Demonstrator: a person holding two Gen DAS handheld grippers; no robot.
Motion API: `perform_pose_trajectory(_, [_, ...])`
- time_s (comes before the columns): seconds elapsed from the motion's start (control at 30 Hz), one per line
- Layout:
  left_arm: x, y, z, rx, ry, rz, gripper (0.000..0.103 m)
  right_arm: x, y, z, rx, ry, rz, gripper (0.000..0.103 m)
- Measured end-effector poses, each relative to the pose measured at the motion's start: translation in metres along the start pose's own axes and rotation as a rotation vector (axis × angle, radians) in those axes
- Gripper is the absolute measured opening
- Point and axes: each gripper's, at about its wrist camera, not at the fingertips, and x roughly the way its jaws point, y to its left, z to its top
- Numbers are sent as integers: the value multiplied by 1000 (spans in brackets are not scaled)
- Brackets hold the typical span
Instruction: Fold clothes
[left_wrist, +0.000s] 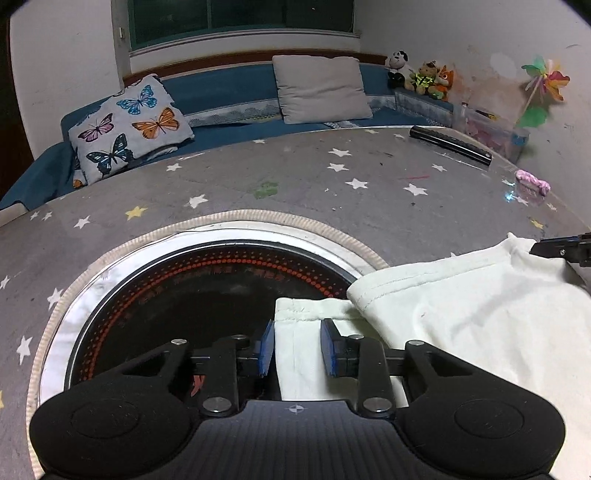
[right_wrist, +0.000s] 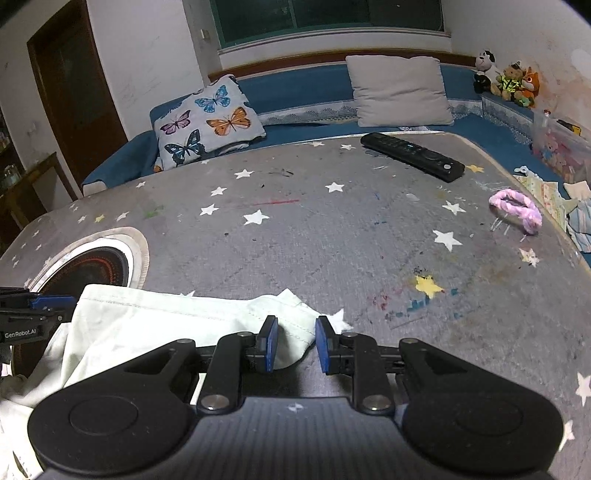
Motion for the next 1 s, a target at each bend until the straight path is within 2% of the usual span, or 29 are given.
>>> perform_pose_trajectory(0.2, [5,2,4,-14,-9,-3,28,1,1,0,-11,-7,1,22])
perform_pose_trajectory(0.27, [6,1,4,-3,-15,-13,23,1,2,1,-18,-7,4,22])
perform_pose_trajectory(0.33, [6,1,4,4,-21,-21,8,2,2,2,-24,-7,6,22])
perform_pose_trajectory(0.43, [1,4,4,-9,-50,-4,7,1,0,2,-14,-16,6,22])
perform_pose_trajectory(0.73, [-57,64,17,-102,-219,216,6,-16,-18,8,45,-68,-12,22])
perform_pose_trajectory(0.83, [-70,89,14,-141,-233,262,6,-17,-24,8,76,-71,-12,22])
perform_pose_trajectory(1.0, [-67,110,-3,-191,-178,293,6,0,-8,8,20,-17,9,22])
